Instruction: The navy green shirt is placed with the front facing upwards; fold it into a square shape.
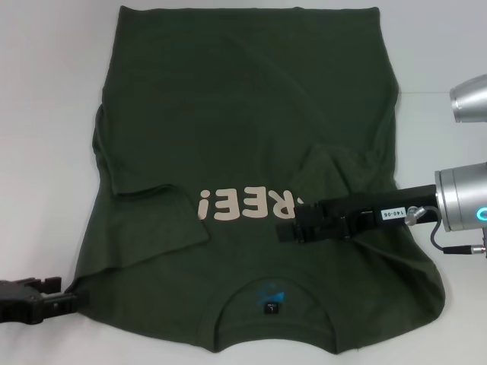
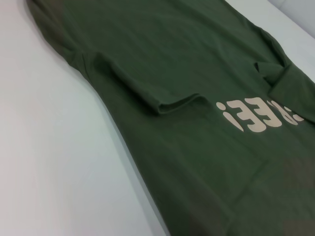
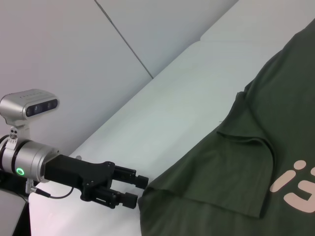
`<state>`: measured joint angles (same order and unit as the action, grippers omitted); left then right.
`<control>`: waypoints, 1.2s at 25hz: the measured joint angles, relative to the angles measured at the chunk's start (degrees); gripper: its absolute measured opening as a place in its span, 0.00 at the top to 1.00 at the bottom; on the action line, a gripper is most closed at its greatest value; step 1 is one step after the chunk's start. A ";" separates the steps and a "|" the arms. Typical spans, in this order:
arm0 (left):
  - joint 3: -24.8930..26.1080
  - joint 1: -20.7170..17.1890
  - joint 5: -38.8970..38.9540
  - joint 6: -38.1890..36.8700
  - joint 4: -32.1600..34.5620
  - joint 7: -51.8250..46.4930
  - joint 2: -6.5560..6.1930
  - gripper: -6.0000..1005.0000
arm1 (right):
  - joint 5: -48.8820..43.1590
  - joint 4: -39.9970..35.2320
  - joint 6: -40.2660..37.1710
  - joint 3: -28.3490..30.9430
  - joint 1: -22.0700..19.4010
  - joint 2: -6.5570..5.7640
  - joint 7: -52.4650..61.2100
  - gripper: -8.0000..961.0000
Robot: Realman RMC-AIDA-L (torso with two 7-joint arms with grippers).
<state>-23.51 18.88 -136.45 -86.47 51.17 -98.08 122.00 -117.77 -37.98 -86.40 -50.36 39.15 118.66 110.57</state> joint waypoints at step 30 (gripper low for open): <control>-2.49 2.14 -0.18 -3.77 -0.74 -0.45 0.00 0.27 | 0.10 0.01 0.17 0.66 -0.04 -0.22 0.12 0.14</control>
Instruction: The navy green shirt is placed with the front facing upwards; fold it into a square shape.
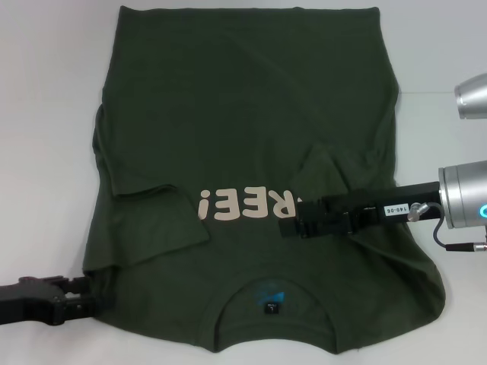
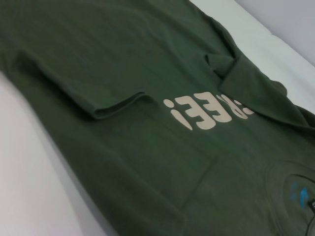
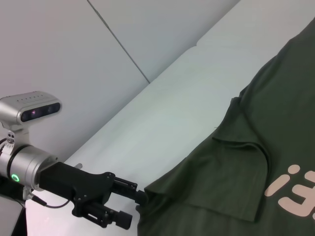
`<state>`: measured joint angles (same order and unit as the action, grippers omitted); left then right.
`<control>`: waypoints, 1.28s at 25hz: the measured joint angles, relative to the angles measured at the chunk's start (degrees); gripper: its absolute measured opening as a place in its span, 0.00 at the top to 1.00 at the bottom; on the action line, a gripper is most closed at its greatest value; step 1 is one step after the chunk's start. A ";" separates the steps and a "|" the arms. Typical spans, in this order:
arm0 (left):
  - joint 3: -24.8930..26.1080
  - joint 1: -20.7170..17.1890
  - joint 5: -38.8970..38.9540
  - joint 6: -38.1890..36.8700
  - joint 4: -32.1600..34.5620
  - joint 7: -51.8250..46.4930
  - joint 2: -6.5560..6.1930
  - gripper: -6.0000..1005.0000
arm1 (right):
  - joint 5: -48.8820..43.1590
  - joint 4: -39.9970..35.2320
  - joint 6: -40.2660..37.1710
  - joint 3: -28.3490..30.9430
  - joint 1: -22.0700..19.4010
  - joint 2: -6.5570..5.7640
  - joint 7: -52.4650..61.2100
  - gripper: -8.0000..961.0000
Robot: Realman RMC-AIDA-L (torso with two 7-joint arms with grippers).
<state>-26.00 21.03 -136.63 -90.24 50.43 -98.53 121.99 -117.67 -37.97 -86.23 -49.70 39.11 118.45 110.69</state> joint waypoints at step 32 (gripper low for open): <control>2.77 -1.69 -2.07 0.63 1.65 -0.70 -0.18 0.27 | -0.01 0.00 0.13 0.05 -0.08 0.02 0.17 0.15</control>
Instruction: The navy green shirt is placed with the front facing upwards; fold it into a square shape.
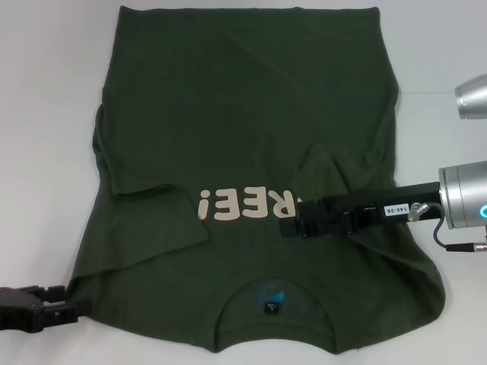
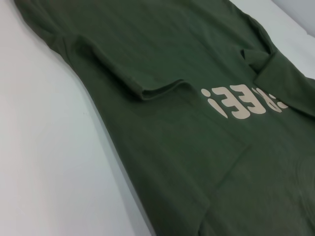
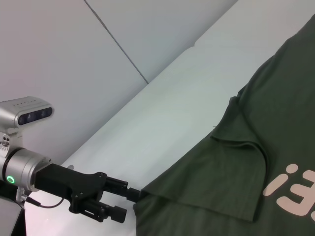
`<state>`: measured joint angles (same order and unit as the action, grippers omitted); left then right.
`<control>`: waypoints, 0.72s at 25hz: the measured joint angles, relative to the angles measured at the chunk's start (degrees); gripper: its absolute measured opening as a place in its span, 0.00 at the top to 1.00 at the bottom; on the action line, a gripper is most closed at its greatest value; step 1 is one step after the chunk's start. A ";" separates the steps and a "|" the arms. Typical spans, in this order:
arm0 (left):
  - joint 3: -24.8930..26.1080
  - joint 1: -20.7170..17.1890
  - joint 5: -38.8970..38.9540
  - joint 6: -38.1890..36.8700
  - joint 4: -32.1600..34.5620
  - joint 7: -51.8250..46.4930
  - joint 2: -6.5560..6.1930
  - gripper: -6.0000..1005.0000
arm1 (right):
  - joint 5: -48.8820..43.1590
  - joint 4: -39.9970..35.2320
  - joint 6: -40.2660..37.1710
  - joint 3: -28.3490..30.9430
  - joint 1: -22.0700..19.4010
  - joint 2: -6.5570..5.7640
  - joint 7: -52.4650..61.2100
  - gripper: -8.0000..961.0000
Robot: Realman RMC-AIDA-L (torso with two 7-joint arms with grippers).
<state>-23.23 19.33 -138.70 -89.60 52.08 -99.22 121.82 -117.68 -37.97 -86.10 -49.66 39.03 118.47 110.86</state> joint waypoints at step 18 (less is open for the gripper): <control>-2.64 1.99 -0.25 -0.33 -1.80 -0.09 0.36 0.27 | 0.00 0.00 -0.12 0.61 0.00 -0.11 -0.27 0.15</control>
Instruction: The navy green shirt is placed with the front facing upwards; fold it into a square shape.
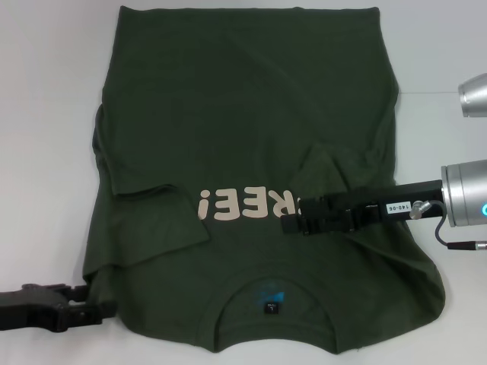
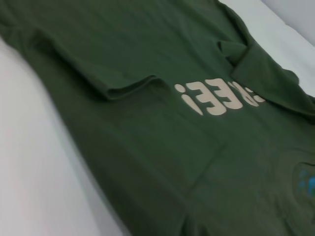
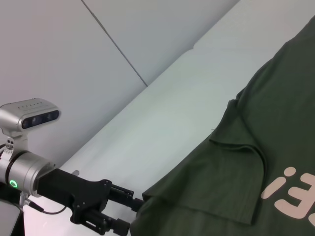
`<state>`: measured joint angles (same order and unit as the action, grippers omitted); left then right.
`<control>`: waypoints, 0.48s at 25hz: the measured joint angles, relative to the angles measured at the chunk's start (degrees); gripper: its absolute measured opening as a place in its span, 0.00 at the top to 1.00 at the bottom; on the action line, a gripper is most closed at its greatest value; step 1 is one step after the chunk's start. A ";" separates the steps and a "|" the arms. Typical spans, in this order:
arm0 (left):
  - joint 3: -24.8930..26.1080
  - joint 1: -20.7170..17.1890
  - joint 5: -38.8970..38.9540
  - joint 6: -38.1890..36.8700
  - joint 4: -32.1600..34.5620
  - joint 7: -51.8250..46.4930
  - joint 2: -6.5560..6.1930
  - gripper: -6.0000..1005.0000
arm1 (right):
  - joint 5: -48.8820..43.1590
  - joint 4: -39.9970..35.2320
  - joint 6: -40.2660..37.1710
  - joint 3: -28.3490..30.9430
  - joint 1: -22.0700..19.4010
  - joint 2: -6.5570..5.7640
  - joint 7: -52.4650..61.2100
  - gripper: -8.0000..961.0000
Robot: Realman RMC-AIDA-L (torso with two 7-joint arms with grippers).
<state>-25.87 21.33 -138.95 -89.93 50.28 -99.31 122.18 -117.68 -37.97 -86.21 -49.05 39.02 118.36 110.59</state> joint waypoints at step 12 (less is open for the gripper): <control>-1.21 2.26 0.49 -0.34 -1.50 0.32 0.35 0.27 | 0.00 0.00 0.17 0.01 -0.08 0.00 -0.03 0.15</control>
<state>-27.07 23.58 -138.46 -90.27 48.77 -98.99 122.52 -117.67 -37.97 -86.05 -49.04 38.94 118.36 110.56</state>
